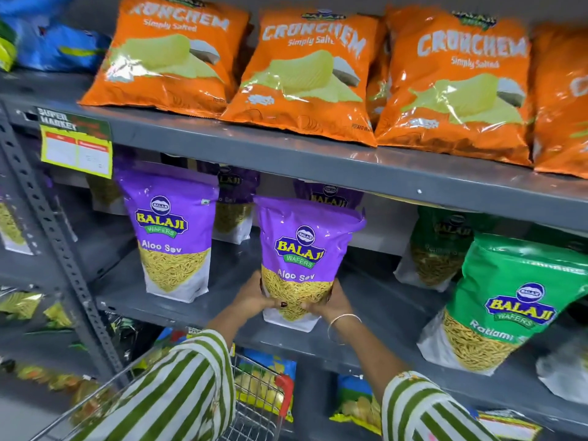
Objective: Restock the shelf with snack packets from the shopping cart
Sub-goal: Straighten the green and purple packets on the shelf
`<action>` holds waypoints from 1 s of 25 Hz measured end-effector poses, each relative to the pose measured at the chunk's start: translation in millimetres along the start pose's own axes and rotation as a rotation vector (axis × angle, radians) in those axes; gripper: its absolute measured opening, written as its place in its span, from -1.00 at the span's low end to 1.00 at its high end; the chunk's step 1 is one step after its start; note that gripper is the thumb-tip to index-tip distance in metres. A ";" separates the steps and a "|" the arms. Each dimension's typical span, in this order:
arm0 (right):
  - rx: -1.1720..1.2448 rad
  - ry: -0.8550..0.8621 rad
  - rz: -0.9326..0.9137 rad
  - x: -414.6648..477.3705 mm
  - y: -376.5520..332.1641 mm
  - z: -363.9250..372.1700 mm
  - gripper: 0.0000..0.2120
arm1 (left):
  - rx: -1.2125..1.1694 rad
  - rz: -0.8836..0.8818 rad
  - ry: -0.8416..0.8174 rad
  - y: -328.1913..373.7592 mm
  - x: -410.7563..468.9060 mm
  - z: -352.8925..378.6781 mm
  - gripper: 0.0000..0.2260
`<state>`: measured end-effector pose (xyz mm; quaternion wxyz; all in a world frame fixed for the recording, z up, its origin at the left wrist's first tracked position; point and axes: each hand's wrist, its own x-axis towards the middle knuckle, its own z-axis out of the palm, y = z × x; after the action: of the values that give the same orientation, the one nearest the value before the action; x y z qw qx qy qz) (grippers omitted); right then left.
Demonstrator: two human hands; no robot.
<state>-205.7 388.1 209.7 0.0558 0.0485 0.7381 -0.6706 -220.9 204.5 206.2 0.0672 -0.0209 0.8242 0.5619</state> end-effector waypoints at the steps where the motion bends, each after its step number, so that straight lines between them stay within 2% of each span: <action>1: -0.014 0.014 -0.003 1.1 1.9 -3.0 -0.34 | 0.005 -0.003 0.010 1.3 1.1 3.2 -0.33; 8: -0.095 -0.004 -0.009 5.7 4.2 -12.7 -0.30 | 0.038 -0.030 0.044 2.2 0.5 10.1 -0.31; 12: -0.118 -0.018 0.011 5.0 4.2 -14.5 -0.33 | 0.026 -0.050 0.036 2.7 0.1 9.8 -0.37; 15: -0.238 0.089 0.085 -3.8 13.2 -29.2 -0.40 | 0.162 -0.246 0.056 3.0 -3.0 12.2 -0.39; 16: -0.292 0.137 0.140 -6.8 22.7 -43.4 -0.57 | 0.188 -0.348 0.004 4.3 -5.6 13.8 -0.52; 17: -0.349 0.161 0.222 -18.6 26.4 -62.8 -0.75 | 0.197 -0.463 -0.123 9.9 -10.8 16.5 -0.73; 18: -0.362 0.138 0.308 -28.4 30.7 -84.1 -0.79 | 0.229 -0.555 -0.311 18.8 -16.4 20.8 -0.85; 20: -0.298 0.100 0.613 -55.2 40.7 -136.0 -0.72 | 0.307 -0.605 -0.682 40.8 -22.2 46.5 -0.78; 21: -0.270 0.096 0.750 -65.8 45.9 -164.0 -0.69 | 0.346 -0.568 -0.796 54.6 -25.6 67.3 -0.78; 22: -0.303 0.103 0.771 -72.9 58.0 -195.8 -0.70 | 0.355 -0.484 -0.819 66.0 -26.0 91.8 -0.82; 23: -0.267 0.149 0.737 -75.7 72.4 -228.9 -0.75 | 0.323 -0.383 -0.773 74.1 -24.7 121.3 -0.89; 24: -0.215 0.179 0.650 -73.9 88.7 -261.1 -0.66 | 0.269 -0.270 -0.687 82.7 -25.4 149.9 -0.82; 25: -0.168 0.286 0.633 -71.5 93.6 -284.6 -0.32 | 0.221 -0.170 -0.598 91.6 -25.8 180.5 -0.61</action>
<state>-126.3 680.6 155.0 0.1608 0.3633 0.7393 -0.5437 -189.7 404.8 229.3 0.3547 0.0834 0.8194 0.4426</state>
